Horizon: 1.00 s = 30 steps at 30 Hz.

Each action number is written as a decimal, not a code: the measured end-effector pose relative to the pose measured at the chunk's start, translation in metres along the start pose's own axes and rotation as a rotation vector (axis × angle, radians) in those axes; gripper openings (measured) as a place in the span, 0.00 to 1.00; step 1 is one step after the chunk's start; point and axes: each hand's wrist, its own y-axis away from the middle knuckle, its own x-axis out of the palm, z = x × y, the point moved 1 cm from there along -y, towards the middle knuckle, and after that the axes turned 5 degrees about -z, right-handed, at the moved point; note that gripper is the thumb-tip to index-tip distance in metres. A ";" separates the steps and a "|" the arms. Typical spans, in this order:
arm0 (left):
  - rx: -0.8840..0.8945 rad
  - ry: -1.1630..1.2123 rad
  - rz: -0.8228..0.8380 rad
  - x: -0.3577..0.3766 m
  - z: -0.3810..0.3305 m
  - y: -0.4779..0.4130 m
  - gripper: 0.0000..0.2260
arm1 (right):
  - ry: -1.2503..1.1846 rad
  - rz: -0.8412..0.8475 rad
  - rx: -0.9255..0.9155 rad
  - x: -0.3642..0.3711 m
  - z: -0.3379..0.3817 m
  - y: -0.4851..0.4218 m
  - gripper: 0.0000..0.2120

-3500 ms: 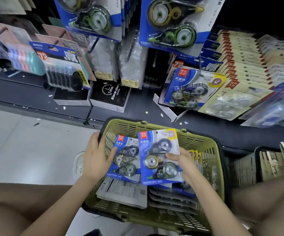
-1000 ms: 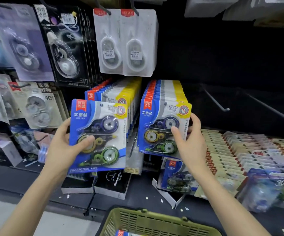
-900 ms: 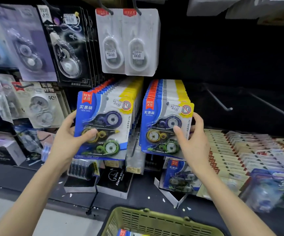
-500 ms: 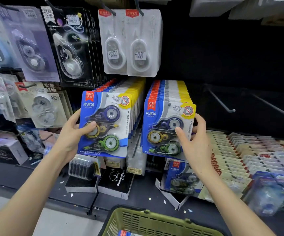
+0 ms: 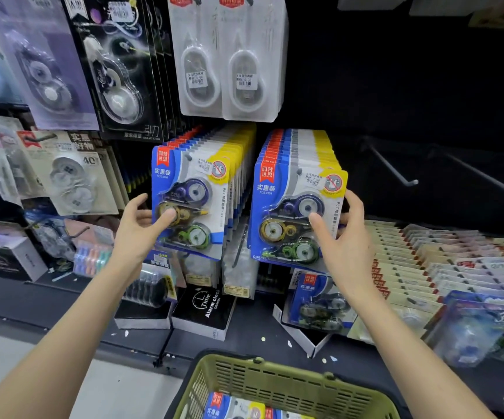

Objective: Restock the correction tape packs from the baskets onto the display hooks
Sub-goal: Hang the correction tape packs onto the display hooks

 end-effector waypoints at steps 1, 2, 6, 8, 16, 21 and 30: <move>0.007 -0.028 -0.026 -0.002 0.004 0.002 0.32 | 0.003 0.003 0.002 -0.001 -0.001 0.000 0.28; 0.017 -0.054 -0.053 -0.003 0.007 0.006 0.32 | 0.010 0.002 0.009 -0.002 -0.002 0.001 0.29; 0.022 -0.121 -0.175 -0.008 0.033 0.039 0.27 | 0.007 -0.082 0.050 -0.017 -0.017 0.023 0.27; -0.005 -0.248 -0.156 -0.008 0.061 0.066 0.25 | -0.040 -0.121 0.075 -0.025 -0.034 0.051 0.20; 0.041 -0.867 0.377 -0.025 0.197 0.199 0.36 | 0.469 0.459 0.427 -0.030 -0.180 0.219 0.14; 0.029 -0.978 0.469 -0.039 0.230 0.242 0.34 | 0.527 0.973 0.760 -0.037 -0.228 0.304 0.37; -0.019 -0.962 0.473 -0.036 0.232 0.245 0.34 | 0.387 1.484 0.380 0.026 -0.180 0.356 0.38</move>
